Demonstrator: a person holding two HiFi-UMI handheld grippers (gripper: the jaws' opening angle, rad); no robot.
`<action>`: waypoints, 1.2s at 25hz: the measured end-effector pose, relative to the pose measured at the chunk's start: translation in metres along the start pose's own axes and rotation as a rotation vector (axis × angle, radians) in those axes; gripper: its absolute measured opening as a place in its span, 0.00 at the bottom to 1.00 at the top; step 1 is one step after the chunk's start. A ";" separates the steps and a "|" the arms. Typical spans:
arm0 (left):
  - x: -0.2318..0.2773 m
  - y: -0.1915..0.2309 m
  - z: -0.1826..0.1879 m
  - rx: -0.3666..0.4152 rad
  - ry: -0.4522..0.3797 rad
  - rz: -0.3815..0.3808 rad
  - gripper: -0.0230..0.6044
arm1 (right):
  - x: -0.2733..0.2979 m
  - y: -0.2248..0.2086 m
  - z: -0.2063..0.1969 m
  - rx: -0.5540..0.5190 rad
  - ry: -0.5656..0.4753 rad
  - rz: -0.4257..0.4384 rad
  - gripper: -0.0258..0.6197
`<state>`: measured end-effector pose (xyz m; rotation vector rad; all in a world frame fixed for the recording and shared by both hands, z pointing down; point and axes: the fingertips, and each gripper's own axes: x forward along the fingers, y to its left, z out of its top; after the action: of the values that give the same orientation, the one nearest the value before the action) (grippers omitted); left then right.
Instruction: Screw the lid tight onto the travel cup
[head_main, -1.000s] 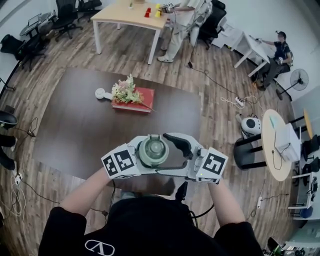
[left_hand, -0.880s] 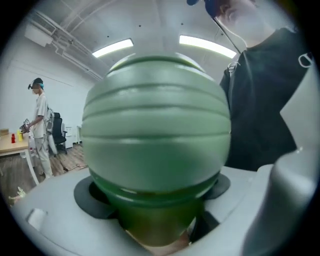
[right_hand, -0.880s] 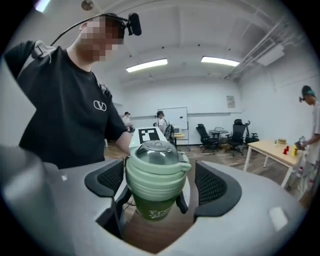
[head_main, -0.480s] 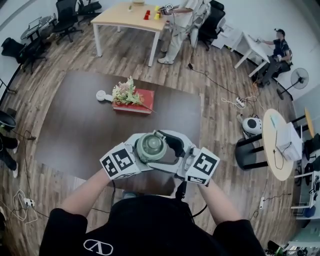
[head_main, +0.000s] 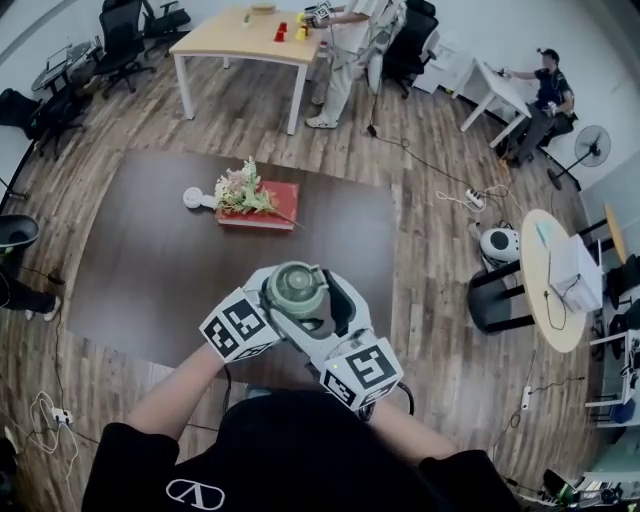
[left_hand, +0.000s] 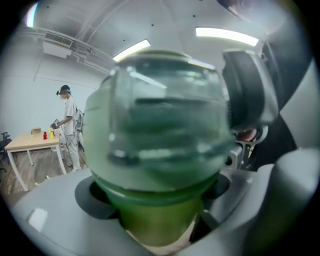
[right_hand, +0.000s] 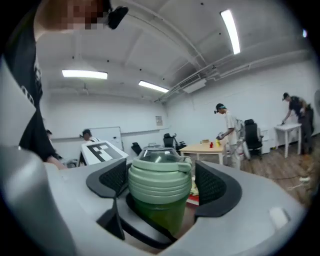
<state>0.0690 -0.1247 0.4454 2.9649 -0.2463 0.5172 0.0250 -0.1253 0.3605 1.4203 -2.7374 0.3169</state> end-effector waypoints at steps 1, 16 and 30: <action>-0.001 -0.001 0.000 -0.003 0.000 -0.009 0.70 | -0.003 -0.001 0.004 0.032 -0.008 0.059 0.72; -0.011 -0.040 0.027 0.035 0.003 -0.181 0.69 | -0.030 0.018 0.017 -0.226 0.201 0.875 0.65; -0.011 0.002 0.006 -0.063 0.012 0.085 0.69 | -0.003 0.010 0.001 -0.070 0.081 0.015 0.64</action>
<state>0.0598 -0.1260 0.4364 2.8993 -0.3813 0.5264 0.0183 -0.1177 0.3577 1.3403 -2.6677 0.2700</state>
